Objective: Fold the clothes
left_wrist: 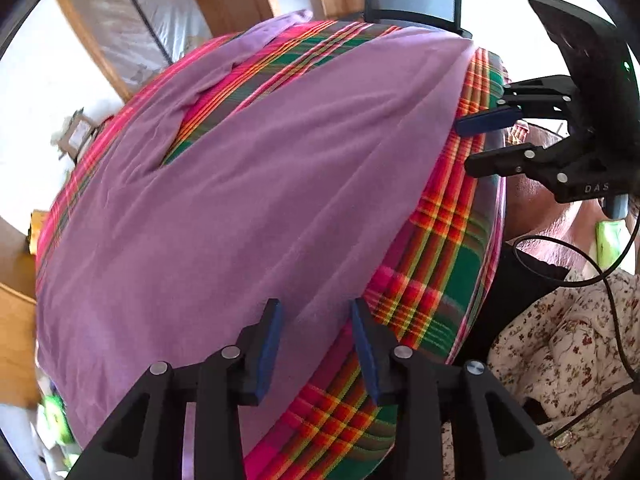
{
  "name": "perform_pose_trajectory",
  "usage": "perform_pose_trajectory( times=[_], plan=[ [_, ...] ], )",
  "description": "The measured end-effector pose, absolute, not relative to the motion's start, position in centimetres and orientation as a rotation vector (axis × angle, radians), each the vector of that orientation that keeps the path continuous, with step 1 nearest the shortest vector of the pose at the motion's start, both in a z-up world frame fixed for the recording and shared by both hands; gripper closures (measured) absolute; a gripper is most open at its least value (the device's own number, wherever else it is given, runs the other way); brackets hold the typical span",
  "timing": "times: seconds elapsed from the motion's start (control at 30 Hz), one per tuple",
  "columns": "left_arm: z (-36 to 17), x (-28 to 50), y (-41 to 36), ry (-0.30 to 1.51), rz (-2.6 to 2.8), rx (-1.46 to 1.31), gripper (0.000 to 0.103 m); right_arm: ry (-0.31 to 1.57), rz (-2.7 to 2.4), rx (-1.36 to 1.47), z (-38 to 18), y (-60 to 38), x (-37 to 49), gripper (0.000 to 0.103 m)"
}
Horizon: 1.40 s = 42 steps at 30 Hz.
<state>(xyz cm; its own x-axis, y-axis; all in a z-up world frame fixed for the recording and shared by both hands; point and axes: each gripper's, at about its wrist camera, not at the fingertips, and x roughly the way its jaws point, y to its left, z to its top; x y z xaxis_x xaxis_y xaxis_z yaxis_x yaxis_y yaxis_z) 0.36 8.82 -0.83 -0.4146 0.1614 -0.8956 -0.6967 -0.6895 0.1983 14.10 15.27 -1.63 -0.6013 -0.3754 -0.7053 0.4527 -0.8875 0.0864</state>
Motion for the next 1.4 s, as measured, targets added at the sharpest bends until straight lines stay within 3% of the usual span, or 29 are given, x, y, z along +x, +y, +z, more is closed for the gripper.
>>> perform_pose_trajectory(
  times=[0.17, 0.37, 0.7, 0.93, 1.07, 1.23, 1.4],
  plan=[
    [-1.0, -0.3, 8.7, 0.738, 2.115, -1.283, 0.068, 0.129, -2.465, 1.051, -1.6, 15.1, 14.0, 0.062],
    [-1.2, 0.2, 9.1, 0.731, 2.089, -1.269, 0.101, 0.129, -2.466, 1.056, -1.6, 15.1, 14.0, 0.062],
    [0.9, 3.9, 7.9, 0.744, 2.129, -1.131, 0.101, 0.175, -2.491, 1.055, -0.9, 15.7, 14.7, 0.062],
    [-0.5, 3.4, 7.1, 0.675, 2.128, -1.181, 0.101, 0.180, -2.552, 1.037, 0.0, 17.3, 15.0, 0.062],
    [-1.1, 3.5, 7.1, 0.675, 2.117, -1.188, 0.101, 0.289, -2.589, 1.020, 0.5, 17.3, 14.8, 0.062],
    [-1.6, 3.7, 7.3, 0.687, 2.113, -1.198, 0.101, 0.093, -2.585, 1.040, 1.5, 18.6, 12.0, 0.062],
    [-1.7, 3.2, 7.0, 0.659, 2.114, -1.201, 0.101, 0.177, -2.551, 1.122, 0.1, 17.4, 10.6, 0.062]
  ],
)
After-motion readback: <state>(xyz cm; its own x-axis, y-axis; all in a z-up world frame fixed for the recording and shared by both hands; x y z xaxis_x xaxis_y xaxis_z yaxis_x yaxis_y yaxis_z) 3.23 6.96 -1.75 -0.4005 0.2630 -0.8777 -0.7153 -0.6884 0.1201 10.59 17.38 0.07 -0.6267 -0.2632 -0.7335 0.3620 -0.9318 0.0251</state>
